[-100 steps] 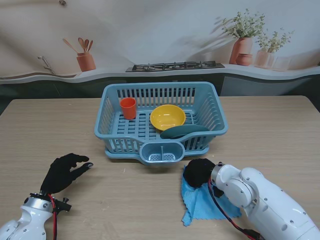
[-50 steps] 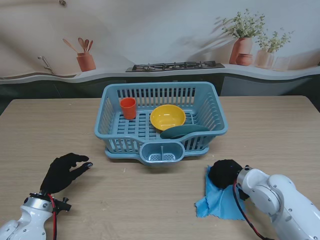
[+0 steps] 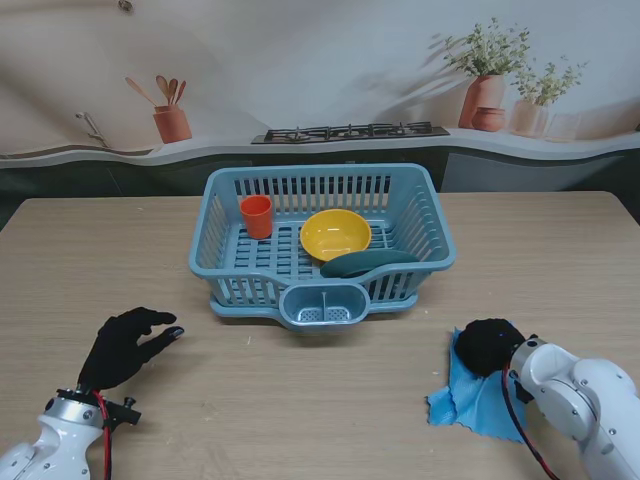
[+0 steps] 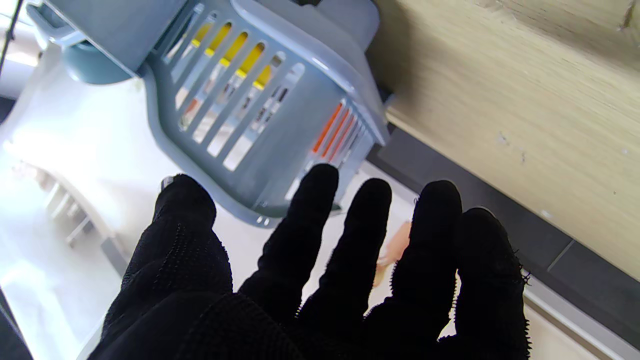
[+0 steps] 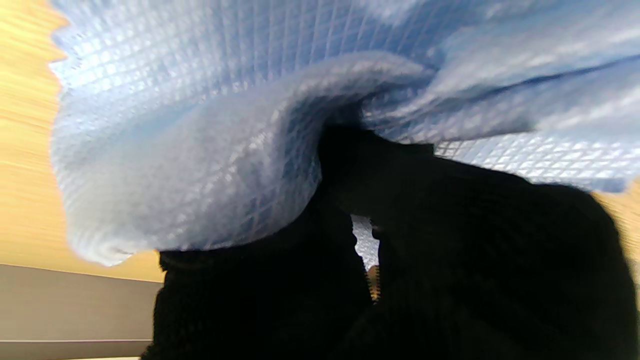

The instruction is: Clear dishes and wipe the table

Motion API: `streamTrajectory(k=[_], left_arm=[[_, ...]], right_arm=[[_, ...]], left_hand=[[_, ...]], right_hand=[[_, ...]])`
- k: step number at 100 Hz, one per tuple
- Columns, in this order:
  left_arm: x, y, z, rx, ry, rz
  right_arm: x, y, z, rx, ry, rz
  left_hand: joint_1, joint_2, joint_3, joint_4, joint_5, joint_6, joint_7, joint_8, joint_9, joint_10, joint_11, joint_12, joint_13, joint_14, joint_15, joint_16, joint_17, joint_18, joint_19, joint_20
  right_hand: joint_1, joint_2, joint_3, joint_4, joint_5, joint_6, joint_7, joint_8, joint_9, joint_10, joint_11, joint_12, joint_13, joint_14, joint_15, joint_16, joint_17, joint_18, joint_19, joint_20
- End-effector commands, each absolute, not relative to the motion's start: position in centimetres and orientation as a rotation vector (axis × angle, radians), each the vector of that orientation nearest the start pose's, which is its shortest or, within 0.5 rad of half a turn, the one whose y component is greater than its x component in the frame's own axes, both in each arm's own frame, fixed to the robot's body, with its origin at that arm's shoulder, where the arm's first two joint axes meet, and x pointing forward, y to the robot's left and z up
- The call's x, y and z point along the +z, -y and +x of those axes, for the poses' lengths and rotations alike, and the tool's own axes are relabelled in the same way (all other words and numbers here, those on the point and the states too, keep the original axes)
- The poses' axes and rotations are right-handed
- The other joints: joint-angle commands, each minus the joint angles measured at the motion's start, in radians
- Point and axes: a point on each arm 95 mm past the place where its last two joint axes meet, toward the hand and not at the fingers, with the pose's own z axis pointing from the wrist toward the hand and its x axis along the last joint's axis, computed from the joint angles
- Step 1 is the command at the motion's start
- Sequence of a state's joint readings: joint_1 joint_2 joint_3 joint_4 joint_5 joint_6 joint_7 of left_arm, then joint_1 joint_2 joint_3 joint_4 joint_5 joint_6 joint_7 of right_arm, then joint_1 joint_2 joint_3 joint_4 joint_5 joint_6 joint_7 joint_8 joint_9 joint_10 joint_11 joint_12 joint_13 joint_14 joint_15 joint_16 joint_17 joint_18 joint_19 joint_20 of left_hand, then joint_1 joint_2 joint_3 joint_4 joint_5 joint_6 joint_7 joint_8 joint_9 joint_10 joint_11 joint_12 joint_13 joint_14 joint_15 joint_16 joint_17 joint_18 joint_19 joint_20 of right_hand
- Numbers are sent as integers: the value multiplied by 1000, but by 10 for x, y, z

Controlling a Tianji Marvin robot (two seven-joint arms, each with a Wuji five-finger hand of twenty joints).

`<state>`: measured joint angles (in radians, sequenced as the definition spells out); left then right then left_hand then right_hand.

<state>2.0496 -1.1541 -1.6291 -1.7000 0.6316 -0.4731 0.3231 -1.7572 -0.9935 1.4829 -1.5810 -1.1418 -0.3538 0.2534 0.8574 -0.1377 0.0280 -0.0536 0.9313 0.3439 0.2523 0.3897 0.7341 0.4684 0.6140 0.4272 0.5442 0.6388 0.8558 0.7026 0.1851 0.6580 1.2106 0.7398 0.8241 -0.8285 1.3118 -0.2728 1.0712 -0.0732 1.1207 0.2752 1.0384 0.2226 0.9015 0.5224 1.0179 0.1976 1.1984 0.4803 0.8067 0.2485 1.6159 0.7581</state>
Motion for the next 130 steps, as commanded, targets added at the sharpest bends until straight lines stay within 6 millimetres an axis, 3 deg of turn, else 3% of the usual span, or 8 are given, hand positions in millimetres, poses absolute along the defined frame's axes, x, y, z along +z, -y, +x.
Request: streamTrajectory(k=[1, 50, 71, 90, 130], left_arm=[[-343, -101, 276, -1934, -968, -1439], [-343, -100, 274, -1945, -951, -1451], [-344, -102, 273, -1944, -938, -1438], [-344, -102, 273, -1943, -940, -1436], [-344, -103, 272, -1946, -937, -1428]], right_arm=[[-383, 98, 341, 1111, -2028, 1229], [-377, -5, 347, 1299, -2149, 1281], [-379, -29, 346, 1331, -2215, 1285], [-383, -20, 345, 1300, -2233, 1286], [-391, 47, 340, 1130, -2204, 1254]], left_hand=[[29, 45, -29, 26, 37, -11, -9, -2, 3, 16, -5, -3, 10, 40, 9, 10, -11, 10, 13, 11], [28, 45, -30, 26, 37, -12, -9, -2, 4, 16, -5, -3, 10, 41, 9, 10, -9, 12, 14, 11], [28, 45, -30, 26, 37, -14, -9, -2, 3, 14, -5, -3, 10, 41, 9, 10, -9, 9, 14, 11], [29, 45, -30, 26, 36, -12, -9, -2, 3, 15, -5, -3, 9, 40, 9, 10, -9, 8, 14, 11], [29, 46, -30, 26, 36, -13, -9, -2, 2, 14, -5, -3, 8, 38, 9, 10, -9, 9, 14, 11]], right_hand=[[33, 11, 18, 4, -5, 43, -32, -26, 0, -12, -23, -24, -3, 20, 33, -3, -7, -63, 27, -1], [31, 2, 16, 5, 0, 49, -37, -44, 5, -4, -17, -56, -1, 22, 39, -26, -7, -64, 29, -1], [29, 2, 15, 5, 0, 49, -38, -53, 6, -3, -14, -64, 0, 21, 41, -32, -6, -63, 28, -1], [30, 1, 15, 6, 1, 50, -37, -58, 7, -4, -12, -68, 1, 21, 43, -35, -8, -62, 28, -1], [30, 0, 16, 6, 2, 52, -35, -62, 5, -3, -8, -71, 0, 23, 45, -39, -9, -62, 29, 1]])
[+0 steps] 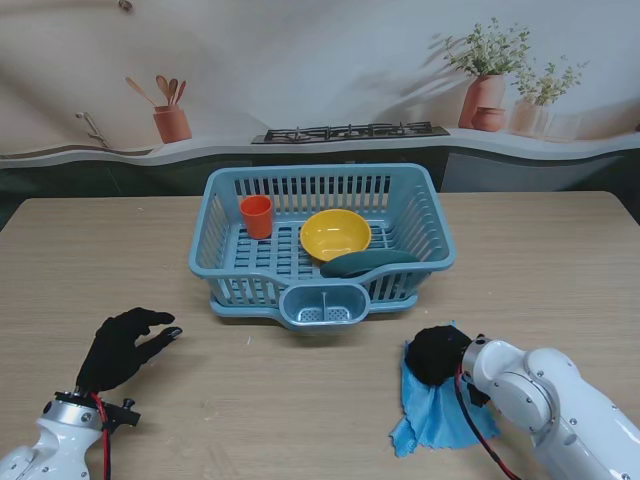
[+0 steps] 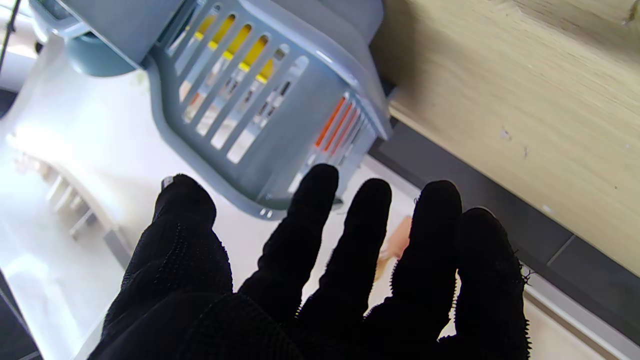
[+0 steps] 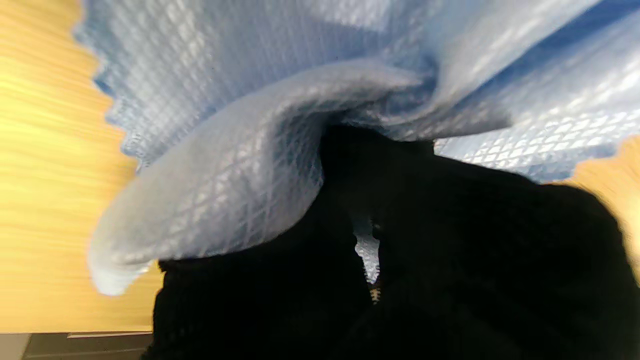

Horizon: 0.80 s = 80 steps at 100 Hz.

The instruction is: Clear dishes and wipe the table

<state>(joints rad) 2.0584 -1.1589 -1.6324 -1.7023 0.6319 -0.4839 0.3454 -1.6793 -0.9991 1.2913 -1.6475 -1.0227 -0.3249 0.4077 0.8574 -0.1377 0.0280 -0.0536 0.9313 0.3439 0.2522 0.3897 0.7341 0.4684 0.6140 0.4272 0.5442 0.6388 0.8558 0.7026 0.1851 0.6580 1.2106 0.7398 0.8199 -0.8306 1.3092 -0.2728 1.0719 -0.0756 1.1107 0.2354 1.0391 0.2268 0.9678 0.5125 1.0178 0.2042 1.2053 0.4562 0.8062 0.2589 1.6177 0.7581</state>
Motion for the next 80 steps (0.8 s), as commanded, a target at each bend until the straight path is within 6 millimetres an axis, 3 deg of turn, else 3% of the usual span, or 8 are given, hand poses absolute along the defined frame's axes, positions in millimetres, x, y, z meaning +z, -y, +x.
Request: streamTrajectory(k=[1, 17, 31, 80], left_arm=[[-344, -103, 272, -1946, -937, -1427], [-344, -103, 271, -1946, -938, -1424], [-345, -103, 270, -1948, -938, -1427], [-345, -103, 269, -1953, -922, -1424]], right_arm=[[-391, 48, 340, 1127, -2202, 1253], [-391, 62, 339, 1096, -2179, 1248], [-389, 55, 340, 1119, -2172, 1256], [-381, -47, 347, 1301, -2291, 1271]], left_hand=[[29, 46, -30, 26, 36, -14, -9, -2, 3, 15, -4, -3, 9, 39, 9, 10, -9, 9, 14, 11], [28, 46, -31, 26, 36, -14, -9, -2, 2, 14, -5, -3, 10, 40, 10, 10, -9, 9, 14, 11], [29, 46, -30, 26, 36, -13, -9, -1, 2, 15, -5, -3, 9, 40, 9, 10, -9, 8, 14, 11], [28, 46, -31, 26, 36, -13, -9, -1, 1, 14, -5, -3, 9, 40, 9, 10, -9, 8, 14, 11]], right_hand=[[34, 2, 19, 6, 1, 55, -24, -22, 5, -6, -74, -62, 0, 17, 39, -15, -8, -72, 27, 1], [34, 2, 19, 6, 1, 55, -24, -22, 5, -4, -73, -63, -1, 18, 40, -15, -10, -72, 27, 1], [34, 2, 19, 5, 0, 57, -24, -23, 5, -3, -73, -64, 1, 20, 41, -16, -7, -70, 30, 2], [33, 4, 16, 6, 0, 56, -25, -25, 6, -5, -75, -63, 3, 17, 42, -16, -5, -71, 30, 3]])
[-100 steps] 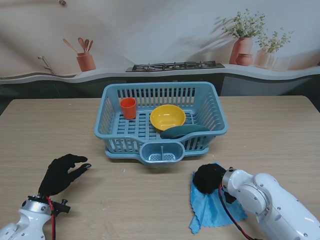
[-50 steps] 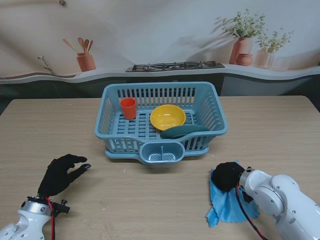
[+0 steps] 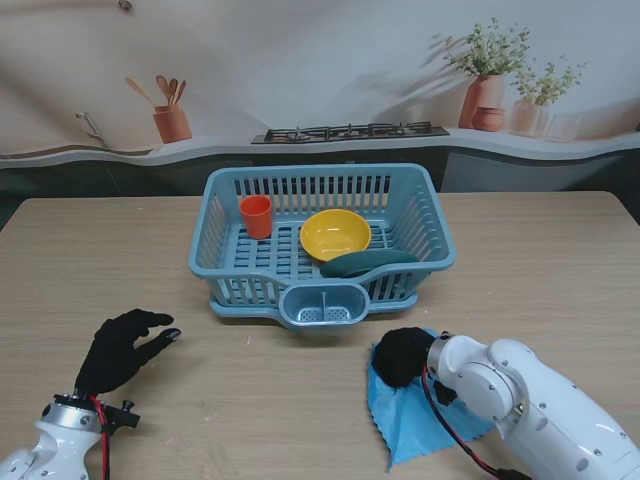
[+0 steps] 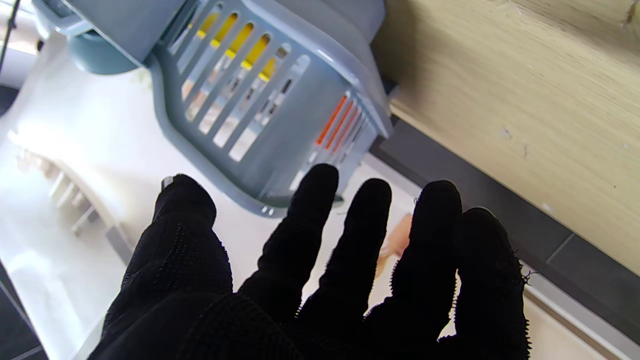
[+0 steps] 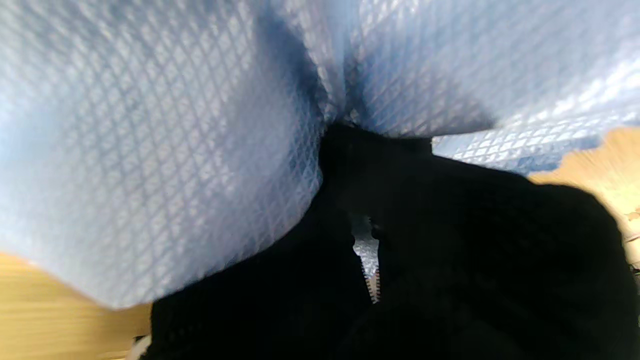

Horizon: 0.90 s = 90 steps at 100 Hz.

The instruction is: Clear dishes and wipe the table

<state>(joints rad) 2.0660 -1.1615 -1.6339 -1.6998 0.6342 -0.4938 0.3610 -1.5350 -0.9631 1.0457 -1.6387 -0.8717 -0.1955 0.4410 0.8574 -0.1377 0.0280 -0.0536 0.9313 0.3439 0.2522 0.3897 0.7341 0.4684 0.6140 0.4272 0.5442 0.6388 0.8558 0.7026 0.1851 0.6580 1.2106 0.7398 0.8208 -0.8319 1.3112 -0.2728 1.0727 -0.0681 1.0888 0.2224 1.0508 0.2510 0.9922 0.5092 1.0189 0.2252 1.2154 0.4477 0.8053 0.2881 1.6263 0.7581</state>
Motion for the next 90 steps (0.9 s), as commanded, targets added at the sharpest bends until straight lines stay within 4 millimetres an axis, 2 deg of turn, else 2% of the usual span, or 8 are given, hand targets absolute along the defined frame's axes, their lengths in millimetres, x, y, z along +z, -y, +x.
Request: streamTrajectory(k=[1, 19, 36, 53, 90], left_arm=[[-345, -103, 269, -1953, -921, -1423], [-344, -103, 268, -1955, -918, -1421], [-344, -103, 268, -1955, -919, -1422], [-344, -104, 268, -1954, -918, -1420], [-345, -105, 267, -1955, -916, -1412]], right_arm=[[-381, -48, 347, 1304, -2291, 1272], [-378, -65, 346, 1354, -2285, 1278], [-383, -58, 346, 1326, -2291, 1283], [-389, -31, 345, 1263, -2278, 1291], [-388, 47, 342, 1115, -2206, 1256]], left_hand=[[28, 46, -31, 26, 36, -13, -9, -1, 2, 14, -5, -3, 9, 40, 9, 10, -9, 9, 14, 11], [28, 46, -31, 26, 37, -13, -8, -1, 3, 16, -5, -3, 10, 40, 9, 10, -8, 9, 14, 11], [27, 48, -31, 26, 36, -14, -9, -2, 2, 14, -5, -3, 10, 40, 9, 10, -10, 8, 14, 11], [27, 47, -31, 26, 36, -14, -9, -1, 2, 13, -5, -3, 8, 40, 9, 10, -10, 8, 14, 11], [28, 47, -30, 26, 36, -13, -9, -1, 2, 14, -5, -3, 9, 40, 9, 10, -10, 8, 14, 11]], right_hand=[[32, 6, 14, 6, -1, 49, -4, -12, -6, -29, -99, -60, 2, -4, 31, -8, -4, -101, 21, 3], [32, 9, 12, 6, -2, 48, -5, -12, -6, -29, -98, -59, 0, -7, 31, -7, -5, -103, 20, 2], [32, 9, 11, 6, -2, 48, -5, -13, -7, -33, -97, -59, -1, -7, 31, -7, -5, -103, 20, 2], [32, 8, 12, 6, -2, 48, -4, -12, -8, -30, -98, -60, -1, -6, 31, -7, -7, -102, 20, 2], [33, 7, 14, 6, -2, 49, -3, -11, -9, -28, -96, -59, -2, -5, 32, -7, -9, -102, 20, 3]])
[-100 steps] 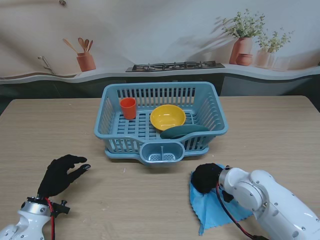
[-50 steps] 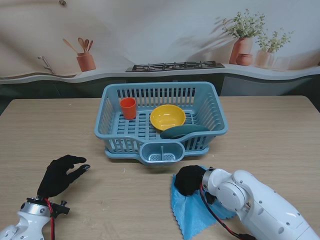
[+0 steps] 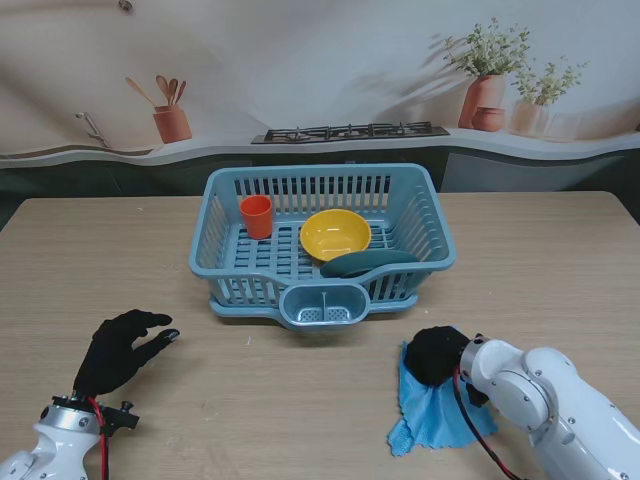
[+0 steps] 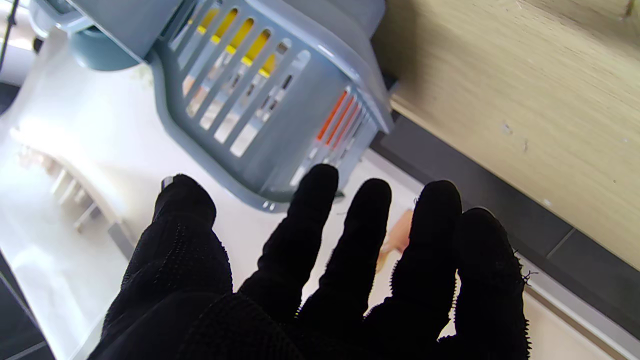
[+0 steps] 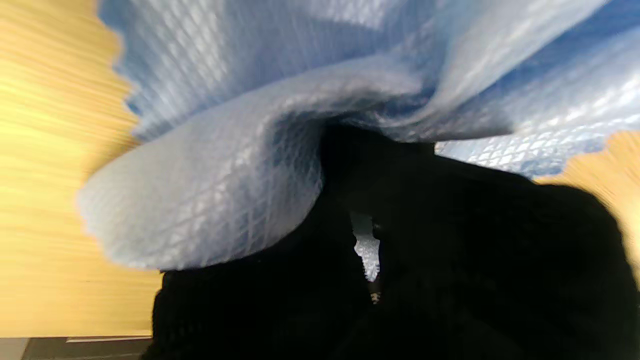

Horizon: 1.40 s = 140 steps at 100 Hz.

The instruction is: Clear dishes and wipe the table

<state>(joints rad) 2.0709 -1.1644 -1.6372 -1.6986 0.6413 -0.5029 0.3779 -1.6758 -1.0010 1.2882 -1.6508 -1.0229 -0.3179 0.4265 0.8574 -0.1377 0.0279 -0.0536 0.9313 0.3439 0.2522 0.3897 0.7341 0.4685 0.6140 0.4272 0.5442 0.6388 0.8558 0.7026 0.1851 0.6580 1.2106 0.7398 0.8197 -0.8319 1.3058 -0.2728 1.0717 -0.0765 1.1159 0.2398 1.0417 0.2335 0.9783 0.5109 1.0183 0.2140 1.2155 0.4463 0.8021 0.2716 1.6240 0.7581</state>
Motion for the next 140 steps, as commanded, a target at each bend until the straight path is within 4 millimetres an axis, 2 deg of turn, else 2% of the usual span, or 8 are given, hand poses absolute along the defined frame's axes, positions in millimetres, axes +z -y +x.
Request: streamTrajectory(k=[1, 28, 80, 104, 114, 125, 135, 140], left_arm=[[-345, -105, 267, -1956, -916, -1412], [-346, -104, 268, -1952, -924, -1419], [-346, -105, 268, -1953, -915, -1421], [-346, -105, 268, -1953, -911, -1422], [-346, -105, 269, -1953, -910, -1425], [-346, -105, 269, -1951, -913, -1429], [-346, -105, 270, -1948, -914, -1432], [-346, -105, 270, -1947, -915, -1434]], right_arm=[[-388, 48, 342, 1111, -2204, 1255], [-387, 48, 341, 1146, -2150, 1297], [-379, -50, 341, 1353, -2237, 1360], [-361, -79, 333, 1565, -2111, 1449], [-352, -88, 326, 1706, -2014, 1524], [-346, -92, 320, 1846, -1954, 1591], [-342, -93, 316, 1930, -1950, 1639], [-340, -92, 313, 1952, -1970, 1656]], left_hand=[[28, 47, -31, 26, 36, -13, -9, -1, 2, 14, -5, -3, 10, 40, 9, 10, -10, 8, 14, 11], [28, 47, -30, 26, 37, -13, -9, -1, 3, 13, -5, -3, 9, 39, 9, 10, -10, 8, 14, 11], [27, 47, -31, 26, 36, -15, -9, -2, 3, 13, -5, -3, 9, 39, 9, 10, -10, 8, 14, 11], [26, 48, -31, 26, 35, -14, -10, -2, 1, 14, -5, -3, 7, 37, 8, 10, -10, 8, 14, 11], [26, 48, -31, 26, 34, -14, -10, -2, 1, 14, -6, -3, 8, 39, 9, 10, -10, 8, 14, 11], [25, 47, -31, 25, 34, -14, -10, -2, 2, 14, -5, -3, 8, 39, 8, 10, -12, 7, 13, 10], [25, 48, -31, 26, 34, -14, -11, -3, 0, 13, -6, -3, 7, 39, 8, 10, -11, 7, 13, 10], [24, 48, -31, 25, 33, -14, -11, -3, 0, 12, -5, -3, 8, 38, 8, 10, -11, 8, 13, 10]], right_hand=[[34, 7, 19, 6, -1, 57, -31, -29, 0, -11, -82, -61, -2, 6, 32, -6, -6, -86, 22, 3], [30, 13, 8, 7, -20, 77, -51, -71, 5, -5, -92, -70, 8, 8, 23, -16, 10, -88, 21, -3], [31, 9, 12, 8, -16, 78, -42, -81, 10, -7, -97, -71, 9, 11, 23, -19, 12, -88, 22, -9], [28, 18, 0, 8, -41, 93, -53, -99, 4, -15, -120, -79, 4, -2, -17, -33, 1, -77, -20, -29], [28, 35, -10, 8, -67, 109, -90, -148, -2, -23, -177, -98, -3, -9, -99, -47, -27, -72, -87, -61], [5, 93, -57, 23, -137, 110, -215, -230, -69, -71, -323, -146, -60, -52, -354, -75, -132, -102, -260, -161], [-38, 141, -152, 52, -219, 44, -357, -200, -169, -113, -401, -190, -140, -102, -572, -90, -248, -141, -375, -246], [-93, 169, -192, 120, -270, -1, -504, -137, -219, -127, -442, -211, -184, -119, -657, -113, -311, -148, -424, -285]])
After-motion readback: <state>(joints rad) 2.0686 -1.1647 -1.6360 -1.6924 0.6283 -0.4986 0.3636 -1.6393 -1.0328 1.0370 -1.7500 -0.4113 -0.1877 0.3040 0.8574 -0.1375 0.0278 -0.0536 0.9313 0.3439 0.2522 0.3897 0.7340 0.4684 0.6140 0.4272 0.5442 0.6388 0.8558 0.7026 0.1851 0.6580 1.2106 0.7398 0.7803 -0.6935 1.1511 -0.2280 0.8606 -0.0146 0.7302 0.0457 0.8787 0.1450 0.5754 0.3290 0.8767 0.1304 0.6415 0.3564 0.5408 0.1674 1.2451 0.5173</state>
